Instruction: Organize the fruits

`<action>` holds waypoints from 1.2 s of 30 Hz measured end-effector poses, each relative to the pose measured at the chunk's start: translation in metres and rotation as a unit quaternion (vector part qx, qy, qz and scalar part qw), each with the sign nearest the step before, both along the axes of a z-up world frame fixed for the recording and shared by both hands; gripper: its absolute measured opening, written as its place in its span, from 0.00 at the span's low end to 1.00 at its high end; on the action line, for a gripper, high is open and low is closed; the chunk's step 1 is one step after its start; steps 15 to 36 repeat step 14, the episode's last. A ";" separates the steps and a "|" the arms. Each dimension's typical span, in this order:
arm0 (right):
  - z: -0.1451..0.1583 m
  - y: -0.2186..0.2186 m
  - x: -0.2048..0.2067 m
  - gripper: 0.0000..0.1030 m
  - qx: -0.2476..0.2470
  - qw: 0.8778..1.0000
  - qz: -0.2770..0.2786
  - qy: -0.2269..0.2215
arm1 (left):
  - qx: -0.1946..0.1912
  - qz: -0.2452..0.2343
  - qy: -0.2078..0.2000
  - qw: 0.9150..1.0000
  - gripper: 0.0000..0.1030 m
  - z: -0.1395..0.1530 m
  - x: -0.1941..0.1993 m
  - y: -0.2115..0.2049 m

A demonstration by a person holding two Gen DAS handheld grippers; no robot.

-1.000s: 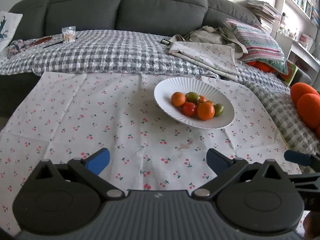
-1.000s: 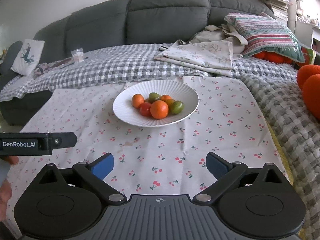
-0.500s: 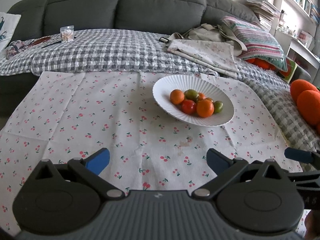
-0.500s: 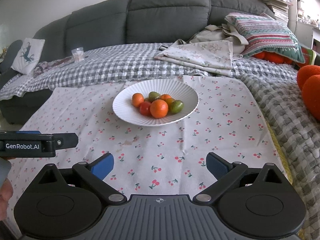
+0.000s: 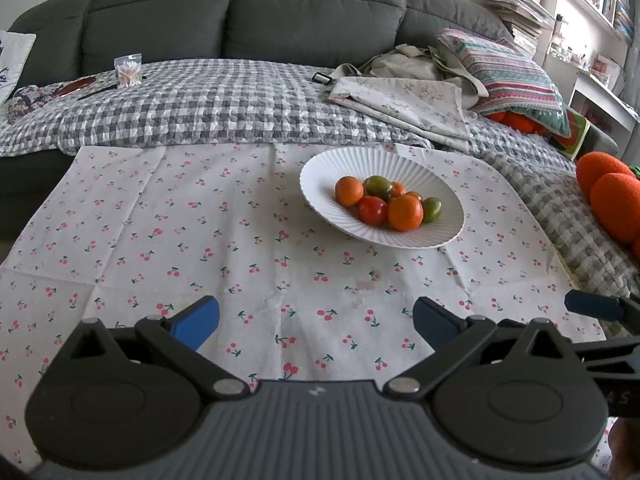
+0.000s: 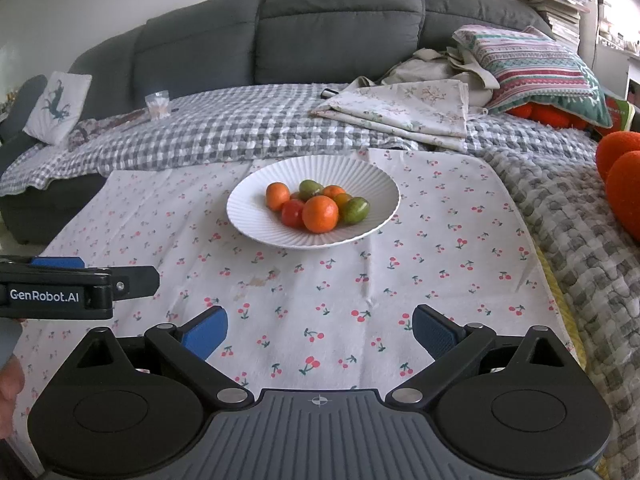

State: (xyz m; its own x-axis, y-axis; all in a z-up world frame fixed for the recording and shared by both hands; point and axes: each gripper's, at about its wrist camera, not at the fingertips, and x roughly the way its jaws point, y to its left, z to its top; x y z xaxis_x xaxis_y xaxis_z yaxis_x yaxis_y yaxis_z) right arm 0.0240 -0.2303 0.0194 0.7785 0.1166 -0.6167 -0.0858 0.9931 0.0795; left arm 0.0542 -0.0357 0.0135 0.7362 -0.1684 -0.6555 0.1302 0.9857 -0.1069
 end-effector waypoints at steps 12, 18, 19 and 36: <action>-0.001 0.000 0.000 0.97 -0.001 1.000 0.001 0.002 | -0.001 0.000 0.004 1.000 0.99 -0.001 0.000 -0.001; -0.001 0.000 0.000 0.97 -0.001 1.000 0.001 0.002 | -0.001 -0.001 0.004 1.000 0.99 -0.002 0.000 -0.001; -0.001 0.000 0.000 0.97 -0.001 1.000 0.001 0.002 | -0.001 -0.001 0.004 1.000 0.99 -0.002 0.000 -0.001; -0.001 0.000 0.000 0.97 -0.001 1.000 0.001 0.002 | -0.001 -0.001 0.004 1.000 0.99 -0.002 0.000 -0.001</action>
